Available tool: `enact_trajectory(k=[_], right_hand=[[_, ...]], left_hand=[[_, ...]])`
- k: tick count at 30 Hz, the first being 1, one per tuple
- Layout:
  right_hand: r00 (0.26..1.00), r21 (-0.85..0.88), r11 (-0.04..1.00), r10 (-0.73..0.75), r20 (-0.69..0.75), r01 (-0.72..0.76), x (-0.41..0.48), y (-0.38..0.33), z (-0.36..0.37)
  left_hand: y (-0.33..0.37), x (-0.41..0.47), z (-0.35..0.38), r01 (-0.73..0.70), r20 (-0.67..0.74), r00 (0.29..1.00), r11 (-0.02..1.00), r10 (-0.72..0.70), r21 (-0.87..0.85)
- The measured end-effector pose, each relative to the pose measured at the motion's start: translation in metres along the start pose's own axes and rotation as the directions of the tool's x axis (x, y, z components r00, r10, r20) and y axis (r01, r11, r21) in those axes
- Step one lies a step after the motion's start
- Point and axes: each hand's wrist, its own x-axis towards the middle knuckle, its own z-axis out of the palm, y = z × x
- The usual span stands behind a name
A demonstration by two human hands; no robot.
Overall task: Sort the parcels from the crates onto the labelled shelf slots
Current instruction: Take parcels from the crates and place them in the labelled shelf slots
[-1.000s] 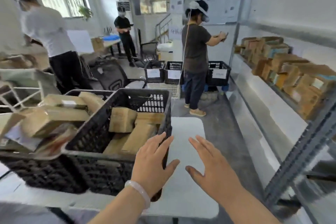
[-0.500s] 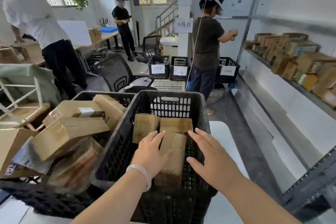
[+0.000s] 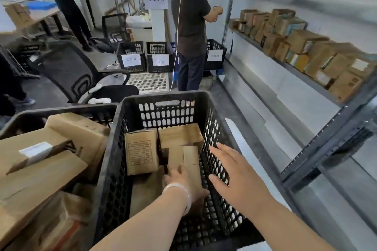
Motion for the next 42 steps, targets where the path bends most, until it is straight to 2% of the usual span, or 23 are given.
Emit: enact_trajectory(k=[2,8,11,15,18,24,26,28,32,35,37,40,42], right_hand=[[1.000,-0.011,1.000,0.022,-0.005,-0.022,-0.002,0.001,0.001],[0.999,-0.017,0.999,0.027,-0.026,-0.027,-0.002,-0.001,-0.001],[0.999,-0.021,0.999,0.033,-0.037,-0.034,-0.001,0.000,-0.004],[0.999,-0.130,0.990,0.043,-0.019,-0.045,-0.004,0.007,-0.004],[0.997,-0.177,0.982,0.071,-0.015,-0.073,-0.008,0.013,-0.005],[0.989,-0.182,0.974,0.147,0.037,-0.138,-0.012,0.021,-0.012],[0.988,-0.146,0.978,0.154,0.023,-0.149,-0.010,0.019,-0.018],[0.985,-0.089,0.981,0.171,-0.003,-0.170,-0.006,0.016,-0.023],[0.982,0.084,0.979,0.187,-0.030,-0.184,0.008,0.002,-0.034],[0.977,0.293,0.936,0.211,-0.027,-0.194,0.019,-0.012,-0.042],[0.974,0.473,0.857,0.225,0.015,-0.205,0.025,-0.019,-0.047],[0.968,0.657,0.716,0.236,0.088,-0.235,0.027,-0.026,-0.054],[0.972,0.691,0.690,0.222,0.078,-0.213,0.025,-0.025,-0.057]], left_hand=[[-0.005,0.005,0.002,-0.012,-0.005,1.000,1.000,0.012,-0.004],[-0.022,0.015,-0.007,0.015,-0.028,0.999,0.983,-0.021,-0.182],[-0.012,0.013,0.001,-0.027,-0.031,0.999,0.987,0.022,-0.159],[0.000,0.018,0.016,-0.027,-0.030,0.999,0.998,0.025,-0.056],[-0.005,0.026,0.024,-0.043,-0.080,0.996,0.998,0.039,-0.046],[-0.025,0.006,-0.010,-0.104,-0.107,0.991,0.962,0.079,-0.252],[-0.035,-0.007,-0.033,-0.149,-0.105,0.988,0.898,0.116,-0.414],[-0.046,-0.021,-0.057,-0.244,-0.127,0.970,0.787,0.209,-0.567],[-0.066,-0.058,-0.090,-0.404,-0.246,0.898,0.463,0.364,-0.789],[-0.069,-0.080,-0.103,-0.478,-0.335,0.833,0.268,0.440,-0.837],[-0.069,-0.089,-0.108,-0.512,-0.383,0.783,0.159,0.490,-0.844],[-0.069,-0.099,-0.112,-0.582,-0.461,0.717,0.085,0.522,-0.809],[-0.067,-0.104,-0.114,-0.624,-0.495,0.684,0.079,0.536,-0.777]])
